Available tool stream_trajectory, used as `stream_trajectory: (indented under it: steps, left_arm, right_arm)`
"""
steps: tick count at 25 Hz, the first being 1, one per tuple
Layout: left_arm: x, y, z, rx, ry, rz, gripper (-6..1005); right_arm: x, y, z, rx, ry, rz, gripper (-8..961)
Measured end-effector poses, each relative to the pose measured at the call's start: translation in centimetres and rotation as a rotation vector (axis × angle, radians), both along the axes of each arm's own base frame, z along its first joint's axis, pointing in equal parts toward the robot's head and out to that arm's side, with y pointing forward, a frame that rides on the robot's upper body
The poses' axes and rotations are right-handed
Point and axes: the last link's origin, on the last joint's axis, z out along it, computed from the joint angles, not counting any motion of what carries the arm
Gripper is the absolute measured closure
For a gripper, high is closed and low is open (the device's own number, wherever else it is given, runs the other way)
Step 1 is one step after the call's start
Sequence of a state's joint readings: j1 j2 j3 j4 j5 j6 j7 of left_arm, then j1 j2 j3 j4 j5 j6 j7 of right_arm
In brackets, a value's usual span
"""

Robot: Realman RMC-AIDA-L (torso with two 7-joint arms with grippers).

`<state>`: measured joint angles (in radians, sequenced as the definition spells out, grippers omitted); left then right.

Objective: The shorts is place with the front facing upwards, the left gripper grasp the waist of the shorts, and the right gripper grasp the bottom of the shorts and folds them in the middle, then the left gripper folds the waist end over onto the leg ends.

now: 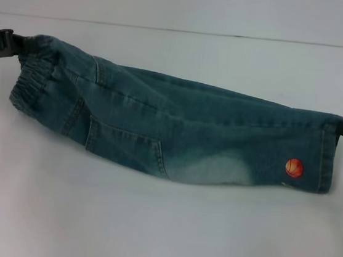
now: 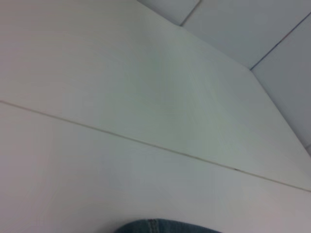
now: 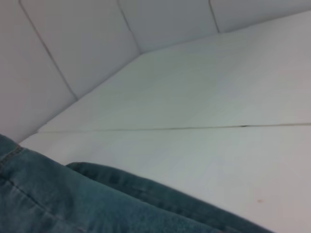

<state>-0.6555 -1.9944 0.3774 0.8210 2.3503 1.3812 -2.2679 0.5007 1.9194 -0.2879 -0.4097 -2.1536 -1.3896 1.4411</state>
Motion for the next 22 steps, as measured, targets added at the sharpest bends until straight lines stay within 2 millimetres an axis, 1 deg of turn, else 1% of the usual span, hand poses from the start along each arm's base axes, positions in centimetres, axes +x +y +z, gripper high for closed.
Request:
stream_trajectory:
  steps: [6,10,14,22]
  left_arm:
    - [-0.2,1.1,-0.6,0.056,0.029,0.018,925]
    - [-0.3,1.6,-1.5,0.077,0.059,0.028,918]
    - [0.1,2.0,-2.5,0.087,0.073,0.014,911]
    - [0.6,2.8,-3.3,0.132,0.087,0.009,897]
  right_arm:
    - [0.4,0.7,-0.7,0.062,-0.010,-0.055,948]
    - [0.1,1.0,-1.4,0.074,-0.010,-0.056,947]
    - [0.0,1.2,-2.1,0.081,-0.019,-0.059,947]
    - [-0.4,2.2,-2.5,0.155,-0.006,-0.078,947]
